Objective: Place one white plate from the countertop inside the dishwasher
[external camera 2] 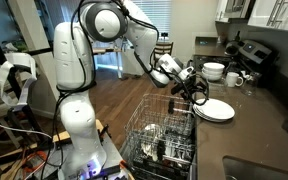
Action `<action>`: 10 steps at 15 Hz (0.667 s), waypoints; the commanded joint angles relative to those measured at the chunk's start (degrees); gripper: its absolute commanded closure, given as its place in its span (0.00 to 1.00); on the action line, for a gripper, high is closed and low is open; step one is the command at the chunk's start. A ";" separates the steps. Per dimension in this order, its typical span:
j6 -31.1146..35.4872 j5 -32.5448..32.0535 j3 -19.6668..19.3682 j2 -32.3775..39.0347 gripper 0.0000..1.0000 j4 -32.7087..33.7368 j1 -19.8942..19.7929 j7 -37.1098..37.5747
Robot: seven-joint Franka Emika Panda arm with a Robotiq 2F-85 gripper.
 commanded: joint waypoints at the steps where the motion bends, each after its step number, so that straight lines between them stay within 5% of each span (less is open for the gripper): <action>1: 0.51 -0.45 -0.56 0.74 0.20 1.19 -0.17 -0.59; 2: 0.49 -0.49 -0.59 0.78 0.18 1.22 -0.17 -0.54; 5: 0.46 -0.54 -0.65 0.89 0.36 1.30 -0.16 -0.50; 10: 0.47 -0.38 -1.05 1.22 0.10 1.53 -0.24 -0.51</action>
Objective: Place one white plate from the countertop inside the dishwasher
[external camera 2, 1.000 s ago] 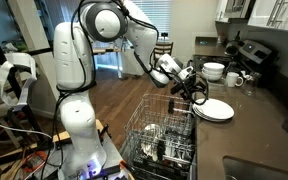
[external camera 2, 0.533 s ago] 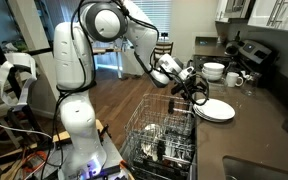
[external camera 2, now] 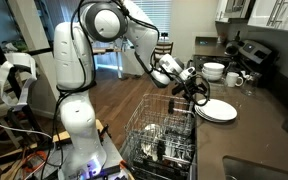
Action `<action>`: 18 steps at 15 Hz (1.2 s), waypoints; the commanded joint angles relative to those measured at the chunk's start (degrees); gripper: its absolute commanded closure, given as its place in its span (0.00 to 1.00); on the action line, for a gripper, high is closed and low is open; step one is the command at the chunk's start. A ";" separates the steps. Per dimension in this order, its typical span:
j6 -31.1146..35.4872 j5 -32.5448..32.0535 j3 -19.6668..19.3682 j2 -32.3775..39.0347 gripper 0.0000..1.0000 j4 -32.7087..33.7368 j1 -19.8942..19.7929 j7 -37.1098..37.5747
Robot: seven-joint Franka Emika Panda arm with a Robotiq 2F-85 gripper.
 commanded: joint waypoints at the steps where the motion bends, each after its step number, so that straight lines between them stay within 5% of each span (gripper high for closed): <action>1: 0.48 -0.35 -0.38 1.22 0.10 1.51 -0.24 -0.51; 10: 0.10 -0.53 -0.42 1.96 0.74 1.54 -0.03 -0.21; 13: -1.69 -1.13 0.03 1.98 0.73 1.31 0.86 0.80; 16: -2.18 -1.53 0.70 1.84 0.52 1.00 1.80 1.02; 18: -3.39 -2.32 0.93 1.72 0.57 1.05 2.66 1.36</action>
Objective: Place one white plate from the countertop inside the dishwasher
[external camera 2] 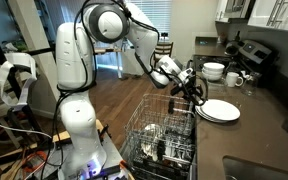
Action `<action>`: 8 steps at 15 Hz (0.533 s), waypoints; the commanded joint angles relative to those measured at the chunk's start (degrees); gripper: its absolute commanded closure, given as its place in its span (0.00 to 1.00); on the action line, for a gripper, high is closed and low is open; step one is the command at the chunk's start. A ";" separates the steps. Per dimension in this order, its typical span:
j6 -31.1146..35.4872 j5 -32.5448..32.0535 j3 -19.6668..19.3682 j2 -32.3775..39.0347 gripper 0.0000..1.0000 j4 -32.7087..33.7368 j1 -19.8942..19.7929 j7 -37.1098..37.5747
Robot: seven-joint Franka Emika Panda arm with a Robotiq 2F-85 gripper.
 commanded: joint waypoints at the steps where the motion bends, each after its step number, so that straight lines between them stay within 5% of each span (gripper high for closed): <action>1: -2.64 -2.62 0.84 0.35 0.55 0.78 1.55 1.51; 3: -4.00 -3.93 1.11 0.65 0.70 0.93 2.15 1.64; 8: -5.57 -5.03 1.68 0.99 0.72 0.96 2.57 1.57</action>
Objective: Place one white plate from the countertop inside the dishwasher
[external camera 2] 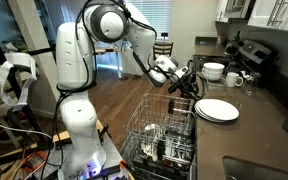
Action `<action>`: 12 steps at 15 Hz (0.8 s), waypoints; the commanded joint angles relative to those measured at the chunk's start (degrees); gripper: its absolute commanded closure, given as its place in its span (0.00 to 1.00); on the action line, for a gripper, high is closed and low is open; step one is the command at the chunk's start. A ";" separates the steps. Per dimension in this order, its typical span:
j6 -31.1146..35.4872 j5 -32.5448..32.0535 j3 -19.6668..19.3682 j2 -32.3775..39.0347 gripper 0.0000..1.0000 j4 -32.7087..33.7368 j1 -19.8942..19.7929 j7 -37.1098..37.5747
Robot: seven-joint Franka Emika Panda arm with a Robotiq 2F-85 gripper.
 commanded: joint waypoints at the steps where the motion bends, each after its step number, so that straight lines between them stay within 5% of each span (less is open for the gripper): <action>1: -1.70 -2.45 0.35 0.96 0.70 0.72 0.02 1.59; 5: -1.63 -1.38 0.25 0.92 0.55 0.69 -0.44 1.23; 12: -2.08 -0.38 -0.26 0.82 0.58 0.71 -0.88 0.95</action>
